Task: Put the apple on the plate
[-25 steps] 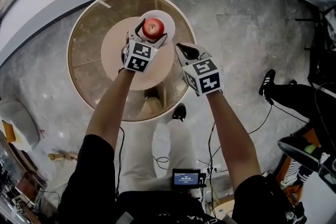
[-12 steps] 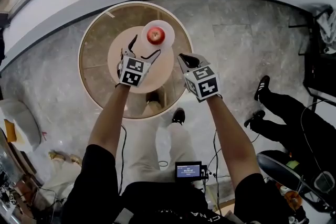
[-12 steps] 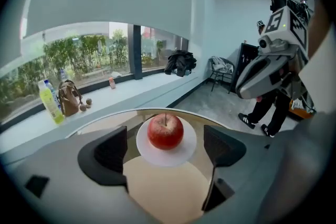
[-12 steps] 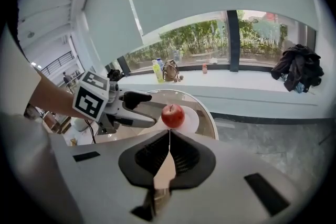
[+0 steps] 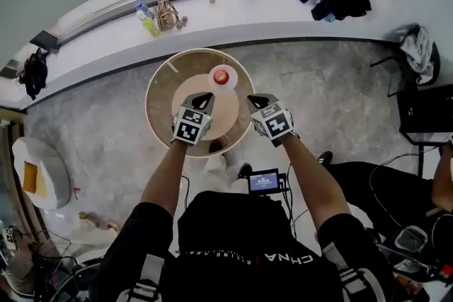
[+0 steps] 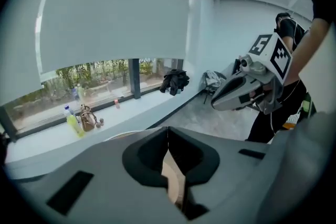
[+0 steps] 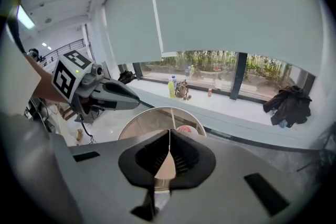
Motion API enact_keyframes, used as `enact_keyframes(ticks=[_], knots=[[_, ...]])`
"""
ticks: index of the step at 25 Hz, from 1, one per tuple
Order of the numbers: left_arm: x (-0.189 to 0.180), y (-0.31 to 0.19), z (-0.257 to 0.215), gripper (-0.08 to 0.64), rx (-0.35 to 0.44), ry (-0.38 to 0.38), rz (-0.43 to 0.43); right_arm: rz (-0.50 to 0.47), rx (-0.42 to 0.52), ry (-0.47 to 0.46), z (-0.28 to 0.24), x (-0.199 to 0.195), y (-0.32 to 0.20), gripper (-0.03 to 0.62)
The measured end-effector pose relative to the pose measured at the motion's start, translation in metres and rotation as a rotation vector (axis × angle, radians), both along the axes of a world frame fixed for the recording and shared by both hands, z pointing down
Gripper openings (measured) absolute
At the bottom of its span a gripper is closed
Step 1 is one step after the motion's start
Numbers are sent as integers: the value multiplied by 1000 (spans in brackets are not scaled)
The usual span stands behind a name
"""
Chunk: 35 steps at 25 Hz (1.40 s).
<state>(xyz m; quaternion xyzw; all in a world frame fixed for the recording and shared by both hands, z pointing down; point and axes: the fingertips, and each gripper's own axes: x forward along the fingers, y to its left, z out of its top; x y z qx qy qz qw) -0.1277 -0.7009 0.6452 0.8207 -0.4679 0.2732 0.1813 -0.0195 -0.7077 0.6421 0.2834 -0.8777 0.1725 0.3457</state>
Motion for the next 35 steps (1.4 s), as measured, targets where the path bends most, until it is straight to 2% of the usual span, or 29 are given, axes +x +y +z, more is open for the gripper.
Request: enact_keyframes(ticks=[3, 7, 12, 17, 20, 24, 27, 30, 32, 35], knots=[[29, 30, -21, 18, -20, 13, 16, 8, 49, -29, -36, 12, 22, 32], [58, 59, -35, 18, -6, 19, 10, 2, 68, -29, -48, 29, 59, 32], [67, 80, -60, 18, 21, 6, 3, 2, 101, -58, -70, 49, 75, 32], [74, 116, -68, 18, 5, -30, -19, -24, 75, -74, -67, 64, 97, 32], [66, 147, -68, 18, -5, -54, -23, -40, 65, -72, -59, 59, 120, 32], [51, 189, -63, 18, -29, -47, -1, -38, 44, -81, -57, 44, 163, 32], [50, 219, -61, 18, -41, -37, 55, -51, 25, -66, -56, 40, 200, 32], [45, 256, -67, 18, -23, -14, 108, -23, 38, -46, -53, 35, 235, 32], [31, 294, -69, 18, -15, -3, 148, 12, 49, -39, -52, 20, 266, 32], [-11, 373, -63, 18, -15, 7, 210, 79, 65, -26, -55, -20, 331, 32]])
